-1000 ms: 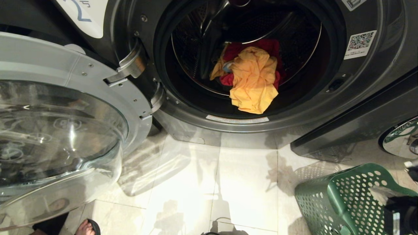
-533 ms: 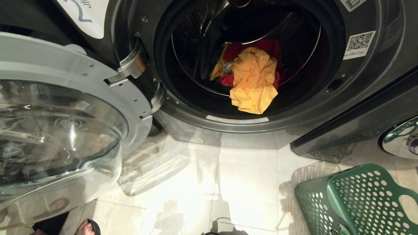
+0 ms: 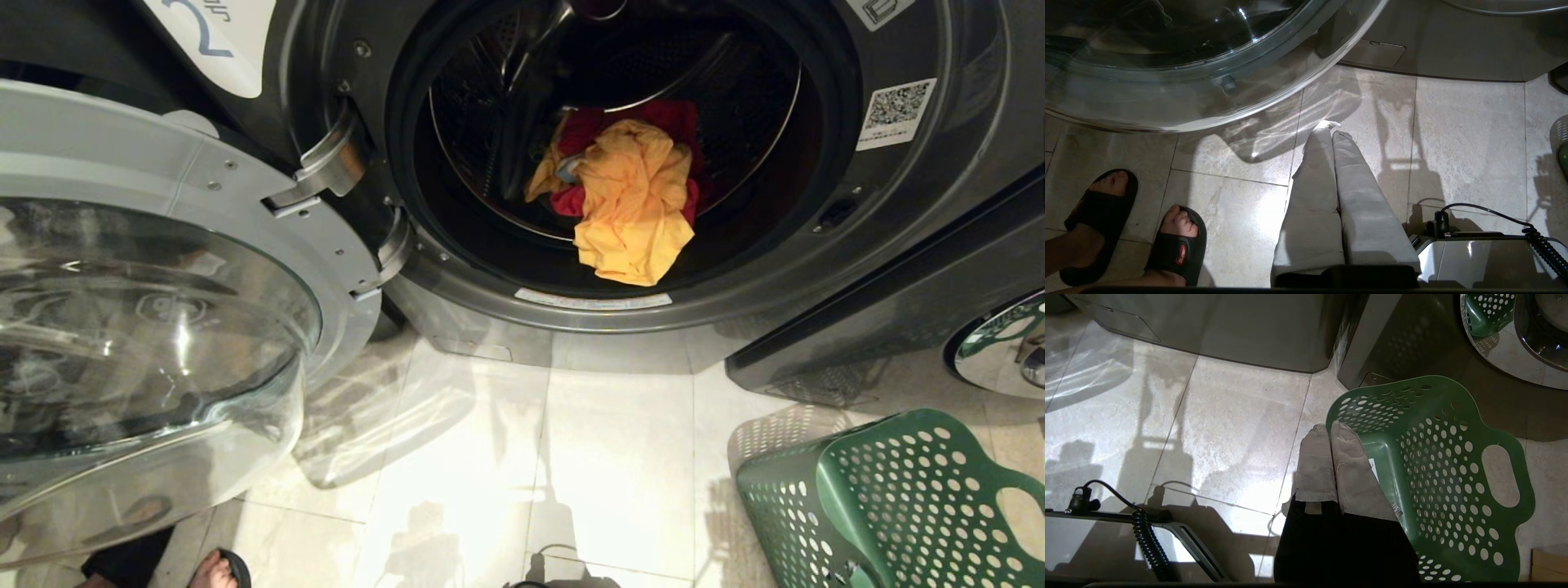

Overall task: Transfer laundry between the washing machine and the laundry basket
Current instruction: Close the washing machine door with the left hand

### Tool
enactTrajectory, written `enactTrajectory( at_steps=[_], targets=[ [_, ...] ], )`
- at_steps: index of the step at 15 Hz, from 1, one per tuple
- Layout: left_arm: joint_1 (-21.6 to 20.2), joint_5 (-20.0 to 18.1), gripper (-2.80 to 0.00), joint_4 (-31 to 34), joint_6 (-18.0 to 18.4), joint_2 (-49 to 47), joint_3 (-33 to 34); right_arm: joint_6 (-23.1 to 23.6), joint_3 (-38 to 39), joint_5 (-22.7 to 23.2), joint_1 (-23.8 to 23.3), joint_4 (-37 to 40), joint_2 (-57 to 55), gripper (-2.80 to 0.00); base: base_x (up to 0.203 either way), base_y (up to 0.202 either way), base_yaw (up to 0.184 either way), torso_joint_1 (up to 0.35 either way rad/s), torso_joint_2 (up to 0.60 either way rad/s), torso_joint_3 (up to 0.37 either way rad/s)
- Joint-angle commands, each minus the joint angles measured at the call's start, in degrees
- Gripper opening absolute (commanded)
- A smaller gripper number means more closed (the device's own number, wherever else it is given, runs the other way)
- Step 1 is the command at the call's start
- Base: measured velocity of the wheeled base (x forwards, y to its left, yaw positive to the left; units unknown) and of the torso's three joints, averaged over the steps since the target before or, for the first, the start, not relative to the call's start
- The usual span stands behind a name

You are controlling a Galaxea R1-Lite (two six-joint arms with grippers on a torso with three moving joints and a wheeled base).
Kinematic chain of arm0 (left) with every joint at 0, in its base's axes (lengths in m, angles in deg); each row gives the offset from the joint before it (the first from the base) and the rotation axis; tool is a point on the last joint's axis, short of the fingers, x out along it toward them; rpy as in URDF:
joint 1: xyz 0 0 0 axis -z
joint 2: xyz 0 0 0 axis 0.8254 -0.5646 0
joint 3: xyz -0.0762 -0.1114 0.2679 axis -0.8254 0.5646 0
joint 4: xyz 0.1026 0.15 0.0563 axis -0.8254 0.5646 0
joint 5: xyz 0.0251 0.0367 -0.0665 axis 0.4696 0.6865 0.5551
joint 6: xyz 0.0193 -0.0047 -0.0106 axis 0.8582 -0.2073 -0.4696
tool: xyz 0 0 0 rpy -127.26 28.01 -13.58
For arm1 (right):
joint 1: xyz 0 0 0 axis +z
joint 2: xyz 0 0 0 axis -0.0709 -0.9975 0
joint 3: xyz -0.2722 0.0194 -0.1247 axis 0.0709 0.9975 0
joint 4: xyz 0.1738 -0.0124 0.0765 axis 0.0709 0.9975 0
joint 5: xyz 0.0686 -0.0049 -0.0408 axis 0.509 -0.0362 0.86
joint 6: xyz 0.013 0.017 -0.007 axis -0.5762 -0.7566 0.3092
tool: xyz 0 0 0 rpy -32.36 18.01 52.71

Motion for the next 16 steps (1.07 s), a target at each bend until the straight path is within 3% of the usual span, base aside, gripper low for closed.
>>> enactTrajectory(
  at_steps=[1, 16],
  targets=[
    [0.0, 0.0, -2.80, 0.0, 0.0, -0.1, 0.0, 0.0, 0.1, 0.0, -0.1, 0.2, 0.2, -2.80, 0.000, 0.000, 0.000, 0.000, 0.00, 0.000],
    [0.0, 0.0, -2.80, 0.0, -0.2, -0.1, 0.0, -1.0, 0.1, -0.1, 0.0, 0.2, 0.2, -2.80, 0.000, 0.000, 0.000, 0.000, 0.00, 0.000]
  ],
)
